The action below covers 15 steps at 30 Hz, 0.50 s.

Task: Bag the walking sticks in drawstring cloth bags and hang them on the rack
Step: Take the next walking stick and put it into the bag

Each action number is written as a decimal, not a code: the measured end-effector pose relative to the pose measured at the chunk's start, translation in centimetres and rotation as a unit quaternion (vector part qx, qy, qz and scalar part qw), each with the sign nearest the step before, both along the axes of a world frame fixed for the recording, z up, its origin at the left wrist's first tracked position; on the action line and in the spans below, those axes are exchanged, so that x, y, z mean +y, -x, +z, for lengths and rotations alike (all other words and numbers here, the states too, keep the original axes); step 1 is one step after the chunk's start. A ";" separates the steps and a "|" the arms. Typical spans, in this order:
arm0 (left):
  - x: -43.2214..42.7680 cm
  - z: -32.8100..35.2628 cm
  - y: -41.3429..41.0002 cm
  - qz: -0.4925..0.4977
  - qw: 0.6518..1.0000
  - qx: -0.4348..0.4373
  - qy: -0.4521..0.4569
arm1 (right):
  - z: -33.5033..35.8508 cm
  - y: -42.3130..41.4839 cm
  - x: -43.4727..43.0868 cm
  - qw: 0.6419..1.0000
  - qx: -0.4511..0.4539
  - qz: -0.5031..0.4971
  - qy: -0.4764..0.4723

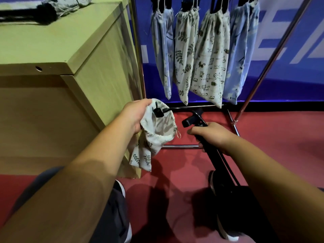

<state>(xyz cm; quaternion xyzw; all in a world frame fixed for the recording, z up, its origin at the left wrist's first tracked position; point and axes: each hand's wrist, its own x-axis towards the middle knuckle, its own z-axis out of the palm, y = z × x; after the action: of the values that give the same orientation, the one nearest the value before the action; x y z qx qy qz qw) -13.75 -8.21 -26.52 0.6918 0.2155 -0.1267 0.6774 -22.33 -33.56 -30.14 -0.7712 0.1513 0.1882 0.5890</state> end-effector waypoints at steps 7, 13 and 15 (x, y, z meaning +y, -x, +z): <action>-0.6 -0.5 0.5 -0.068 0.958 -0.158 -0.230 | 0.1 -0.2 0.6 0.954 -0.036 0.133 0.266; -2.7 -1.7 1.8 -0.209 0.914 -0.207 -0.280 | 1.5 0.5 2.6 0.938 -0.056 0.233 0.248; -3.1 -2.4 1.9 -0.203 0.922 -0.204 -0.259 | 1.8 0.8 3.3 0.952 -0.059 0.243 0.176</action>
<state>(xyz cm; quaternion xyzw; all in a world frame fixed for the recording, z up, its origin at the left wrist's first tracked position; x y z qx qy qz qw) -15.64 -11.34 -28.89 0.8827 -0.0471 -0.0572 0.4641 -23.10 -30.22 -28.34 -0.8858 -0.0455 0.2501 0.3883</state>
